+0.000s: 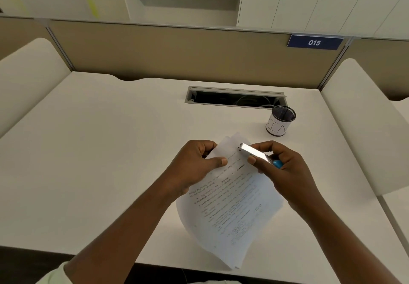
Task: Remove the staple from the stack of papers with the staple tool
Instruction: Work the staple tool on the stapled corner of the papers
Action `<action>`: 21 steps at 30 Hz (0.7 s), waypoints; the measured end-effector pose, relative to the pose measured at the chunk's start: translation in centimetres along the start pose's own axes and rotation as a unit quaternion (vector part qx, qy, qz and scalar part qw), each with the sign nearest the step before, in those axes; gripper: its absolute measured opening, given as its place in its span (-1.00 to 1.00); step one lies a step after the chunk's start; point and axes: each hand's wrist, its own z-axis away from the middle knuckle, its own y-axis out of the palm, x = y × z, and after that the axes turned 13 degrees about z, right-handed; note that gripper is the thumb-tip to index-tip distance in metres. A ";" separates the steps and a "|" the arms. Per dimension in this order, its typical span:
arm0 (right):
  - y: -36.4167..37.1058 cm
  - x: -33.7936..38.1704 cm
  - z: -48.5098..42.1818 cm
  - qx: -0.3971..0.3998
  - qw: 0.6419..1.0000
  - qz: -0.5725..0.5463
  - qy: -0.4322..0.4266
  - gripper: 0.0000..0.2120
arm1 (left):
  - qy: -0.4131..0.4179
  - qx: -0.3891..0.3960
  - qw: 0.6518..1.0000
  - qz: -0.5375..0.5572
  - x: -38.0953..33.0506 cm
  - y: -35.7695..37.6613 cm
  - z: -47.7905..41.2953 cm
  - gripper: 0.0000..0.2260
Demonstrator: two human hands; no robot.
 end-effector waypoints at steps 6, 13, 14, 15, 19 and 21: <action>0.0 0.5 0.4 -0.044 0.984 0.120 -0.124 -0.75 | 0.009 -0.021 1.000 -0.019 0.1 0.1 -0.1 -0.95; 0.1 1.2 0.1 0.005 0.977 0.158 -0.142 -0.73 | 0.029 -0.019 0.999 -0.039 0.0 0.3 0.1 -0.95; 0.0 1.3 0.0 0.015 0.979 0.147 -0.142 -0.73 | 0.031 -0.018 0.998 -0.044 0.0 0.4 0.1 -0.94; 0.0 1.4 -0.1 0.022 0.980 0.137 -0.145 -0.75 | 0.033 -0.017 0.998 -0.049 0.0 0.4 0.2 -0.94; -0.2 1.8 -0.5 0.033 0.983 0.110 -0.141 -0.78 | 0.046 -0.020 0.996 -0.075 0.1 0.7 0.4 -0.92; -0.3 1.9 -0.8 0.049 0.990 0.086 -0.099 -0.77 | 0.048 -0.022 0.996 -0.070 0.1 0.8 0.5 -0.94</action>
